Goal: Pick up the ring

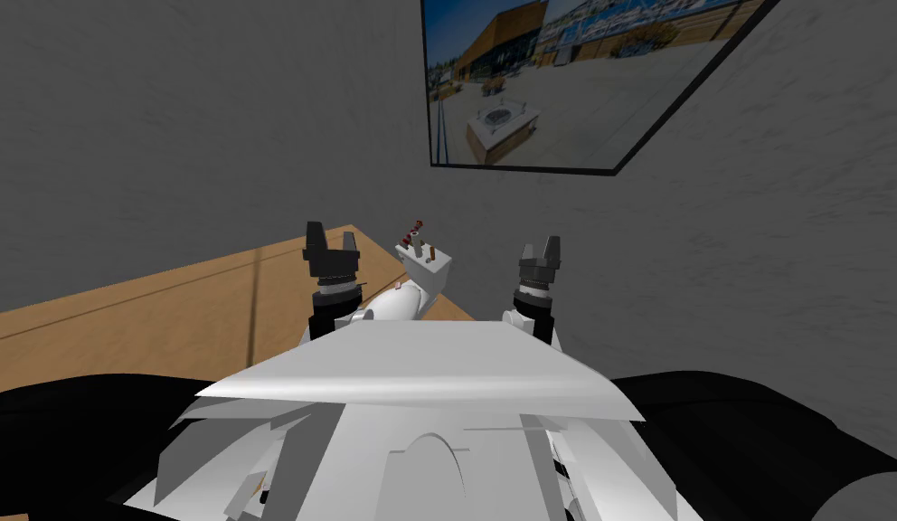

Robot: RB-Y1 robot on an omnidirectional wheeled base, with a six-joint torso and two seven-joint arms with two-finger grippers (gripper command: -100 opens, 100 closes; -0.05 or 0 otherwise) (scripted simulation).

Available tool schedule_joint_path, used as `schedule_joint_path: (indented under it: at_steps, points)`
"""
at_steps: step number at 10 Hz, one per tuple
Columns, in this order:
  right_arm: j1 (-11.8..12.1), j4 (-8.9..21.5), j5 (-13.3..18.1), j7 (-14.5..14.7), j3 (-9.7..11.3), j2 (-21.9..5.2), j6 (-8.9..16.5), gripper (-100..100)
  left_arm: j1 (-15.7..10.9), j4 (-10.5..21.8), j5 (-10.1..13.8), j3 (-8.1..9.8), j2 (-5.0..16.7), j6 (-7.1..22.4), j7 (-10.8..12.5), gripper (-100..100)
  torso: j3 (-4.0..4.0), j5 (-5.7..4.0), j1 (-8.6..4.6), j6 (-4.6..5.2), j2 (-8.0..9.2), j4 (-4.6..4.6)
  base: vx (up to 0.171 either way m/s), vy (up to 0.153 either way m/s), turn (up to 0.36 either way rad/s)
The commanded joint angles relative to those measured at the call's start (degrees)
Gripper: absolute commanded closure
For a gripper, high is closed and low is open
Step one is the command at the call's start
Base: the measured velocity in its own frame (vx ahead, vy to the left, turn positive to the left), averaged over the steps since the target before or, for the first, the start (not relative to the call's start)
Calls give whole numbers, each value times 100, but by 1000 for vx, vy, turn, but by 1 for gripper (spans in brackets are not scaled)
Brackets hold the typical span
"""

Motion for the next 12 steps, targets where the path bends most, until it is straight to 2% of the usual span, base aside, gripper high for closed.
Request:
schedule_joint_path:
  at_steps: [1,3,7,8,10,11,12]
  points:
    - [0,0,0,0,0,0,0,0,3,0,30,-16,191,163,11,-100,0,0,0,0,0,0,9,-4,-73]
    - [0,0,0,0,0,0,0,0,8,-6,74,-39,382,400,28,-100,-4,0,0,1,-6,-1,22,-5,-70]
    - [0,0,0,0,0,0,0,0,30,-51,207,-107,830,1053,78,-100,-7,-1,-3,1,-12,-3,29,-7,-107]
    - [0,0,0,0,0,0,0,0,30,-51,207,-107,830,1112,78,-100,-7,0,-1,1,-12,-3,25,1,-29]
    - [0,0,0,0,0,0,0,0,47,-95,291,-150,1082,1478,111,-100,-6,0,-2,1,-10,-2,31,-9,-94]
    - [0,0,0,0,0,0,0,0,47,-95,291,-150,1082,1556,111,-100,-8,-1,-3,1,-13,-3,28,-5,-51]
    - [1,0,0,0,0,0,0,0,57,-121,336,-173,1213,1774,128,-100,-7,-1,-3,-1,-11,-3,28,-6,-120]
